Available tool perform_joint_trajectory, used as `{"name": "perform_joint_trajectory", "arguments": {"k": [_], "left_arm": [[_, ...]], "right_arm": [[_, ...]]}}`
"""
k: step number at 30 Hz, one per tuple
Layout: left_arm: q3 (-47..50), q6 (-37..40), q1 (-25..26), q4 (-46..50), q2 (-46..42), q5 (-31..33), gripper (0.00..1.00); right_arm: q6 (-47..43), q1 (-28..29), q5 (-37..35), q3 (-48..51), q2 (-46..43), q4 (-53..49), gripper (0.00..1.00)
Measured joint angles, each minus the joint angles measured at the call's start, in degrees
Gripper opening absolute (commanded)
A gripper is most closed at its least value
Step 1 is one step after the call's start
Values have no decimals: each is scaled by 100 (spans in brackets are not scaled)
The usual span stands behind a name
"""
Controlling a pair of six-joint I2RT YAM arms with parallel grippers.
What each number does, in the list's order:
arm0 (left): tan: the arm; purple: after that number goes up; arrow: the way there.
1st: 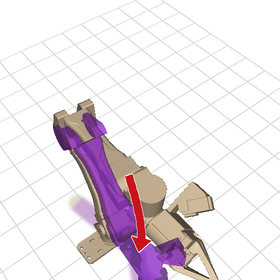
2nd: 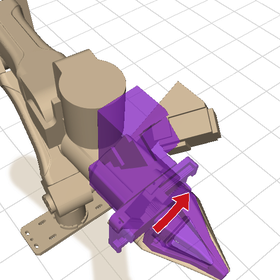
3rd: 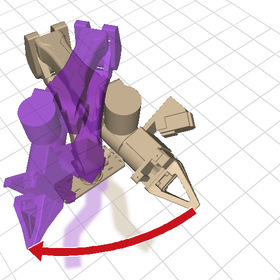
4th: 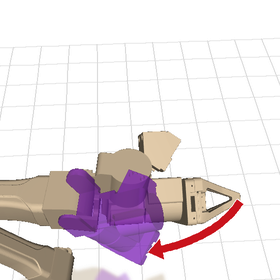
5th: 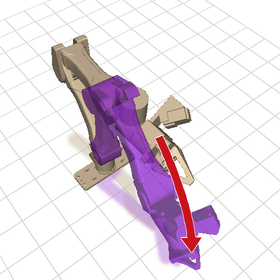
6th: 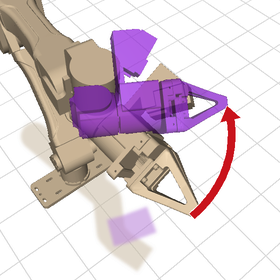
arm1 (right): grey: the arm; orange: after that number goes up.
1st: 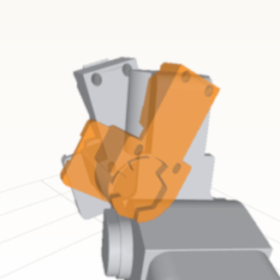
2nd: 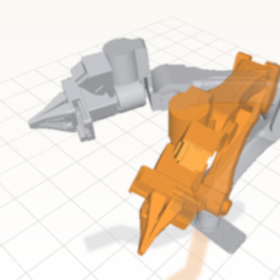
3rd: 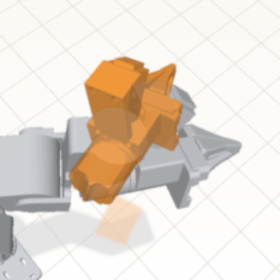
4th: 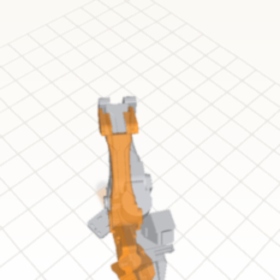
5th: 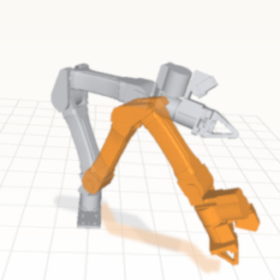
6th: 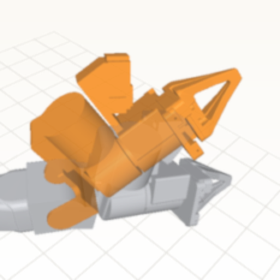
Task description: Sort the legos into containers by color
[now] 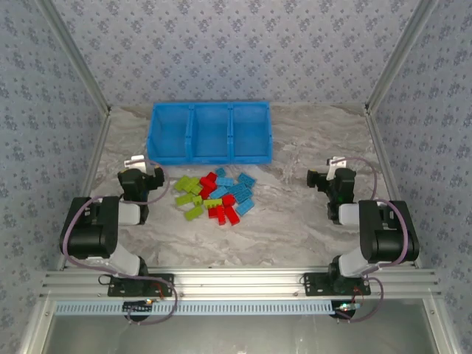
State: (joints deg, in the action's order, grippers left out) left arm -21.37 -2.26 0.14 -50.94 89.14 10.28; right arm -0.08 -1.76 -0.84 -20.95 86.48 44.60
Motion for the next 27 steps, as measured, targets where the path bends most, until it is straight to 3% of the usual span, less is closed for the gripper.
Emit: {"name": "perform_joint_trajectory", "arguments": {"k": [21,23,27], "left_arm": [[0,0,0,0,0,-2,99],[0,0,0,0,0,-2,99],[70,2,0,-111,-20,0,99]], "right_arm": [[-7,2,-17,-31,-26,-90,100],[-7,42,-94,-363,-240,-979,100],[507,175,-297,-2144,-726,-3237,100]]}}
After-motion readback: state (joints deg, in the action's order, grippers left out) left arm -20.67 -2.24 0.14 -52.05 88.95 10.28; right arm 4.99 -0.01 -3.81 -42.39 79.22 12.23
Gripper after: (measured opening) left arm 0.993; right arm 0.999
